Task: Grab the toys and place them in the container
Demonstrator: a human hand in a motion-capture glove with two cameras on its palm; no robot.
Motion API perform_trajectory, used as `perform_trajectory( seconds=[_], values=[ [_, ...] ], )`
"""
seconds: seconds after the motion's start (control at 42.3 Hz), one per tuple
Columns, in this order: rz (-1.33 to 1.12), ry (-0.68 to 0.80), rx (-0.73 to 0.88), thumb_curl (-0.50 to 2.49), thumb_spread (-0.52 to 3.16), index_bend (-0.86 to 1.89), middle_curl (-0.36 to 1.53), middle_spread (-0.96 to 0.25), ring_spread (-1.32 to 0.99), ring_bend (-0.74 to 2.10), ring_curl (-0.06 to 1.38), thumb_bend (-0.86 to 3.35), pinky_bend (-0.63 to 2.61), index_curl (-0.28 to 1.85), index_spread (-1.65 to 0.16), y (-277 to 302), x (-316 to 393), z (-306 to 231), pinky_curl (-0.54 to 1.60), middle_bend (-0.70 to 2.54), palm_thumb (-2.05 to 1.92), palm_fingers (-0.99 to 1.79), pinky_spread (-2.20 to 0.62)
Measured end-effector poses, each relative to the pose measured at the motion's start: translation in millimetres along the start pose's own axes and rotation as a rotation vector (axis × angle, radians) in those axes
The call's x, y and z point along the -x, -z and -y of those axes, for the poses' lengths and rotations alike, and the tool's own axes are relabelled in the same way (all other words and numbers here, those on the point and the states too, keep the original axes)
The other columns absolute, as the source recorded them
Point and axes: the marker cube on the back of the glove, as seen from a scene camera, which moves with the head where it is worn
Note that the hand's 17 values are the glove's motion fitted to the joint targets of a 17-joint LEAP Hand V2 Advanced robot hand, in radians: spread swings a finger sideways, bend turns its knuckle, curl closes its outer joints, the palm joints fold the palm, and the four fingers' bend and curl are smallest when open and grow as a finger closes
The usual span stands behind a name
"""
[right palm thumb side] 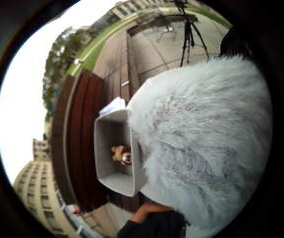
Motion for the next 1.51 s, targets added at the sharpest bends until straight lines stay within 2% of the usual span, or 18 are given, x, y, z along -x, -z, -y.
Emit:
perform_trajectory(
  seconds=[0.283, 0.543, 0.732, 1.016, 1.063, 1.087, 1.134, 1.157, 1.181, 1.205, 1.323, 1.512],
  values=[
    [0.02, 0.182, -0.011, 0.82, 0.72, 0.4, 0.45, -0.44, -0.45, 1.04, 0.43, 0.22, 1.07, 0.54, -0.33, 45.2, 138.4, -33.7, 0.39, 0.32, 0.7, 0.9, -0.46],
    [-0.028, 0.3, -0.027, 0.86, 0.72, 0.31, 0.47, -0.45, -0.45, 1.0, 0.43, 0.2, 1.04, 0.6, -0.36, 35.1, 237.5, -73.4, 0.38, 0.26, 0.72, 0.92, -0.46],
    [-0.01, 0.324, -0.049, 0.89, 0.72, 0.26, 0.5, -0.47, -0.46, 0.97, 0.42, 0.18, 1.02, 0.65, -0.39, 20.5, 266.3, -85.6, 0.38, 0.23, 0.73, 0.95, -0.46],
    [-0.073, 0.408, 0.089, 0.9, 0.74, 0.15, 0.52, -0.47, -0.46, 0.93, 0.42, 0.09, 1.04, 0.73, -0.41, -5.4, 259.0, -82.1, 0.39, 0.15, 0.65, 0.86, -0.46],
    [-0.074, 0.42, 0.094, 0.8, 0.91, 0.09, 0.49, -0.41, -0.43, 0.94, 0.43, -0.02, 1.13, 0.71, -0.4, -9.7, 249.9, -74.5, 0.42, 0.08, 0.46, 0.74, -0.45],
    [-0.073, 0.423, 0.096, 0.75, 0.92, 0.03, 0.47, -0.36, -0.4, 0.92, 0.43, -0.11, 1.21, 0.68, -0.4, -11.0, 244.0, -70.2, 0.44, 0.02, 0.32, 0.58, -0.44],
    [-0.074, 0.424, 0.104, 0.67, 0.86, -0.02, 0.44, -0.25, -0.32, 0.83, 0.43, -0.24, 1.35, 0.66, -0.38, -10.7, 231.7, -64.7, 0.49, 0.0, 0.01, 0.09, -0.38],
    [-0.078, 0.421, 0.108, 0.65, 0.86, 0.02, 0.44, -0.22, -0.29, 0.85, 0.46, -0.21, 1.4, 0.67, -0.38, -9.0, 226.2, -64.9, 0.52, 0.04, -0.03, 0.05, -0.36],
    [-0.086, 0.414, 0.11, 0.63, 0.86, -0.02, 0.43, -0.2, -0.25, 0.79, 0.43, -0.18, 1.43, 0.64, -0.36, -6.4, 221.3, -67.2, 0.52, 0.08, -0.07, -0.08, -0.33],
    [-0.096, 0.403, 0.109, 0.61, 0.86, -0.01, 0.42, -0.17, -0.23, 0.77, 0.42, -0.17, 1.45, 0.61, -0.37, -3.2, 215.6, -70.4, 0.52, 0.1, -0.09, -0.1, -0.3],
    [-0.128, 0.343, 0.097, 0.53, 0.85, 0.0, 0.39, -0.09, -0.13, 0.65, 0.33, -0.12, 1.49, 0.47, -0.35, 10.9, 159.2, -67.2, 0.48, 0.15, -0.12, -0.19, -0.19],
    [-0.178, 0.17, 0.068, 0.44, 0.85, 0.02, 0.37, -0.03, -0.04, 0.56, 0.29, -0.1, 1.48, 0.34, -0.32, 27.3, 27.5, -60.2, 0.45, 0.16, -0.11, -0.25, -0.07]
  ],
)
